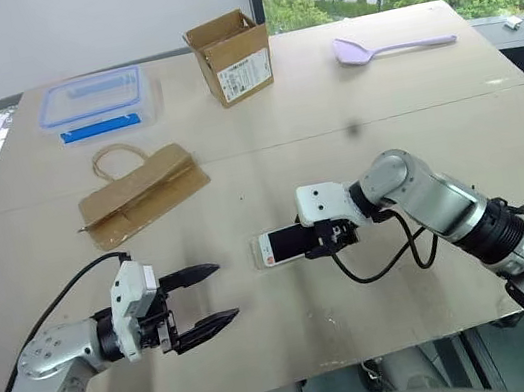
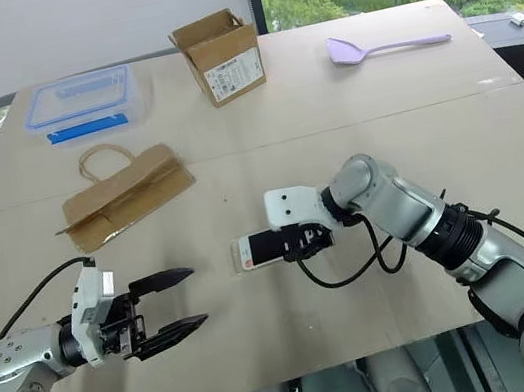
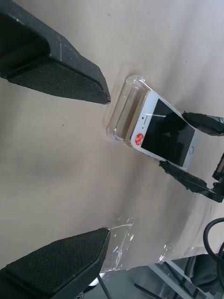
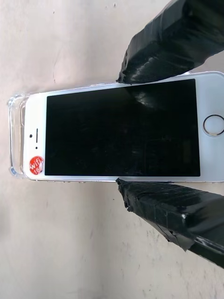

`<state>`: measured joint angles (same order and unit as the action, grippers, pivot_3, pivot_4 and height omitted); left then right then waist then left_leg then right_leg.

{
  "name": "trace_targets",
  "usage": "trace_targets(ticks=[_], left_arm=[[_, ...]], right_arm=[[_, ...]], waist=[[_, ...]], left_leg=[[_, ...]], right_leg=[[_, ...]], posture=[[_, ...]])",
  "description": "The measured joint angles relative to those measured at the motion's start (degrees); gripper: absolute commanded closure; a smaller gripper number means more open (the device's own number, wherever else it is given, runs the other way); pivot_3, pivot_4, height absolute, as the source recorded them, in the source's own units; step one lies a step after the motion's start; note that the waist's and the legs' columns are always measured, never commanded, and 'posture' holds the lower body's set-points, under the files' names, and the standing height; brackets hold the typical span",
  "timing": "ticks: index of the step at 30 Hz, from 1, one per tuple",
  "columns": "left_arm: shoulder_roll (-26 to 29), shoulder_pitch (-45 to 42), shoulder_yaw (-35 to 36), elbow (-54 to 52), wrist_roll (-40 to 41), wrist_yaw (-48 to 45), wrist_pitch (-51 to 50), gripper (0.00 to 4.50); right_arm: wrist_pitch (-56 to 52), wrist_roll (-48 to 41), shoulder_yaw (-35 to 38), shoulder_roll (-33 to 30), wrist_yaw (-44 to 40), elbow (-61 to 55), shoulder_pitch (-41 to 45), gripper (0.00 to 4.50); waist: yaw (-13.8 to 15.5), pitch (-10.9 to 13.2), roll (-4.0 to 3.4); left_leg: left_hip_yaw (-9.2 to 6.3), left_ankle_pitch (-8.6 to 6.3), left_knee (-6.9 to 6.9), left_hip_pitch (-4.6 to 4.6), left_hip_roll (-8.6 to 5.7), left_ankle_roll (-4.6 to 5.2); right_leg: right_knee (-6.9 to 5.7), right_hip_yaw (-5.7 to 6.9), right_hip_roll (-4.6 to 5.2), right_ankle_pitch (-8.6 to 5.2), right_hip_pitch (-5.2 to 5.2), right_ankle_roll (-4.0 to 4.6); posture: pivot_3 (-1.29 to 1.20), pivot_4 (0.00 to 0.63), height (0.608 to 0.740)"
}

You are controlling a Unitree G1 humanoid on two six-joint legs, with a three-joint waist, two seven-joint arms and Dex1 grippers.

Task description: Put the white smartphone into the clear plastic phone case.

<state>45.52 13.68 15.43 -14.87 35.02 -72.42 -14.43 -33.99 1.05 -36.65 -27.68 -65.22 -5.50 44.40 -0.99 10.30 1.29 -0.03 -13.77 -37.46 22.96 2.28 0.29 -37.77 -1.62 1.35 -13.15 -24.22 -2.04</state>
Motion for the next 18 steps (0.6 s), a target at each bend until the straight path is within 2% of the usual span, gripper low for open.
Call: trace_targets(ticks=[14, 15, 17, 18], left_arm=[[-0.17, -0.06, -0.19, 0.27, 0.0, 0.0, 0.21, 0.11], [-0.17, -0.06, -0.19, 0.27, -0.01, 0.0, 0.22, 0.11], [-0.19, -0.05, -0.19, 0.27, -0.01, 0.0, 0.25, 0.11], [-0.23, -0.03, -0.2, 0.27, -0.01, 0.0, 0.27, 0.11]], right_arm=[[1.43, 0.32, 0.02, -0.4, 0.05, 0.56, -0.01, 1.74], [1.85, 0.41, 0.02, -0.49, -0.06, 0.71, 0.0, 0.7], [1.88, 0.76, 0.04, -0.67, -0.02, 1.39, -0.01, 0.13], [1.9, 0.89, 0.04, -0.9, 0.1, 1.99, -0.15, 0.13]], waist=[[0.01, 0.0, 0.0], [0.0, 0.0, 0.0], [0.04, 0.0, 0.0], [0.05, 0.0, 0.0]], left_leg=[[0.0, 0.0, 0.0, 0.0, 0.0, 0.0], [0.0, 0.0, 0.0, 0.0, 0.0, 0.0], [0.0, 0.0, 0.0, 0.0, 0.0, 0.0], [0.0, 0.0, 0.0, 0.01, 0.0, 0.0]], right_leg=[[0.0, 0.0, 0.0, -0.01, 0.0, -0.02], [0.0, 0.0, 0.0, -0.01, 0.0, -0.02], [0.01, 0.0, 0.01, -0.01, 0.0, -0.01], [0.01, 0.0, 0.01, 0.0, 0.0, 0.0]], posture=[[0.0, 0.15, 0.74], [0.0, 0.15, 0.74], [0.0, 0.15, 0.74], [0.0, 0.15, 0.74]])
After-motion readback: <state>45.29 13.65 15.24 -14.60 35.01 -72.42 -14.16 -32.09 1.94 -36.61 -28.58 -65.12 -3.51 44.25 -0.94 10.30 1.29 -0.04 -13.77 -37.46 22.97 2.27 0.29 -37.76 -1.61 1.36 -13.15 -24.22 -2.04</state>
